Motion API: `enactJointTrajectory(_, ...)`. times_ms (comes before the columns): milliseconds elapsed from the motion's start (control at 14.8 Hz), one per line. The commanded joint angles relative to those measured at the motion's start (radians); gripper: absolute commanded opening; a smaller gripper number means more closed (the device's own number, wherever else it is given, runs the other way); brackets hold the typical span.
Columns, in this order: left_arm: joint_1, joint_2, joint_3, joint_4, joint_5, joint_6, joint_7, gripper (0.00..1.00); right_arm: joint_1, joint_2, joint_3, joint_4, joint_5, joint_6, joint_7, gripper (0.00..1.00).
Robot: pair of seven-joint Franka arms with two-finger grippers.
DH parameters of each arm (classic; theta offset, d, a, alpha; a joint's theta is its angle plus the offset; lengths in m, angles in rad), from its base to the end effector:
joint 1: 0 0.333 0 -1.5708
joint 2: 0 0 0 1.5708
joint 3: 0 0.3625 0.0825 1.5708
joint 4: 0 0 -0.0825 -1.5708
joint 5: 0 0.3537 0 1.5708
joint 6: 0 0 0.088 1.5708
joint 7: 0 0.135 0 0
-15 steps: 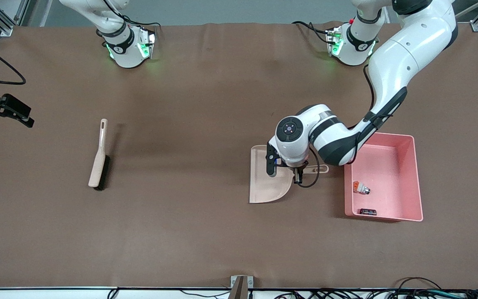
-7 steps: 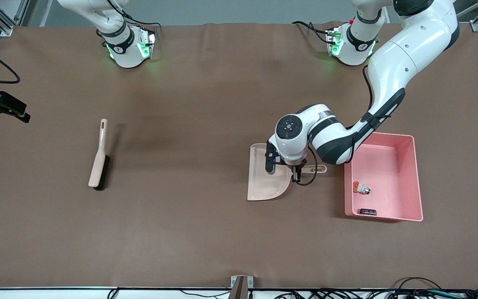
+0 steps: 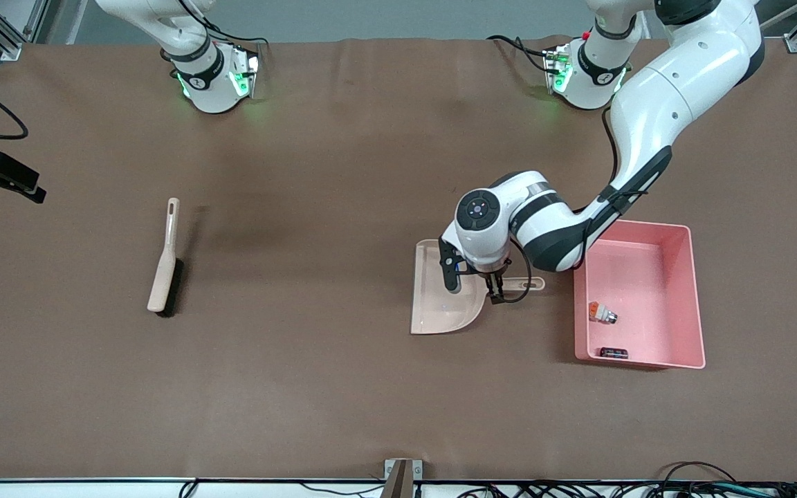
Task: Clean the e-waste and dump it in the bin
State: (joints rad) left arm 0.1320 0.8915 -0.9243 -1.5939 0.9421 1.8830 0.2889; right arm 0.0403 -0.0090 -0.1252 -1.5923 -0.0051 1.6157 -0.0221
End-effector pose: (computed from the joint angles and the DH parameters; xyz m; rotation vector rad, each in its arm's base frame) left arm 0.5927 -0.3238 0.2539 -2.2781 1.8514 0.1901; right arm 0.5243 -0.0456 0.6422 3.1340 -0.0982 0.0503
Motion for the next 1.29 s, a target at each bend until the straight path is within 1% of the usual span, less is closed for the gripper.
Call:
enactJointTrajectory(0,0.009,-0.089,-0.027,0.040,-0.071,-0.105,-0.170,1.00,0.004,-0.008,0.001,0.002,-0.004,0.006,0.011,1.00)
enactJointTrajectory(203,0.014,-0.118,-0.073,0.171,-0.100,-0.237,-0.466,1.00,0.003,-0.008,0.001,0.005,-0.006,-0.013,0.010,1.00)
enactJointTrajectory(338,0.024,-0.121,-0.087,0.239,-0.124,-0.272,-0.635,1.00,-0.002,-0.006,0.001,0.005,-0.006,-0.019,0.011,1.00)
enactJointTrajectory(406,0.053,-0.138,-0.102,0.262,-0.153,-0.291,-0.699,1.00,-0.002,-0.006,-0.001,0.006,-0.006,-0.019,0.011,1.00)
enactJointTrajectory(474,0.096,-0.169,-0.114,0.264,-0.164,-0.292,-0.735,1.00,-0.002,-0.006,-0.001,0.006,-0.006,-0.028,0.013,1.00)
enactJointTrajectory(609,0.211,-0.242,-0.143,0.262,-0.178,-0.292,-0.728,1.00,-0.005,-0.006,-0.002,0.006,-0.004,-0.036,0.013,1.00)
enactJointTrajectory(744,0.326,-0.273,-0.201,0.265,-0.200,-0.292,-0.728,1.00,-0.005,-0.006,-0.002,0.009,-0.004,-0.031,0.011,1.00)
enactJointTrajectory(812,0.392,-0.290,-0.235,0.266,-0.227,-0.292,-0.728,1.00,-0.005,-0.006,-0.002,0.009,-0.004,-0.028,0.011,1.00)
enactJointTrajectory(880,0.438,-0.319,-0.240,0.264,-0.279,-0.292,-0.740,1.00,-0.005,-0.005,-0.002,0.009,-0.004,-0.025,0.011,1.00)
enactJointTrajectory(947,0.442,-0.366,-0.216,0.264,-0.328,-0.292,-0.734,1.00,-0.005,-0.006,-0.002,0.009,-0.004,-0.025,0.011,1.00)
enactJointTrajectory(1015,0.436,-0.405,-0.146,0.264,-0.366,-0.291,-0.726,1.00,-0.005,-0.006,-0.002,0.009,-0.003,-0.028,0.011,1.00)
enactJointTrajectory(1083,0.419,-0.442,-0.093,0.264,-0.420,-0.291,-0.714,1.00,-0.005,-0.005,-0.002,0.009,-0.003,-0.030,0.011,1.00)
enactJointTrajectory(1150,0.396,-0.489,-0.029,0.264,-0.490,-0.291,-0.680,1.00,-0.005,-0.005,-0.002,0.009,-0.003,-0.030,0.011,1.00)
enactJointTrajectory(1218,0.349,-0.538,0.076,0.262,-0.564,-0.291,-0.638,1.00,-0.005,-0.005,-0.002,0.009,-0.003,-0.028,0.011,1.00)
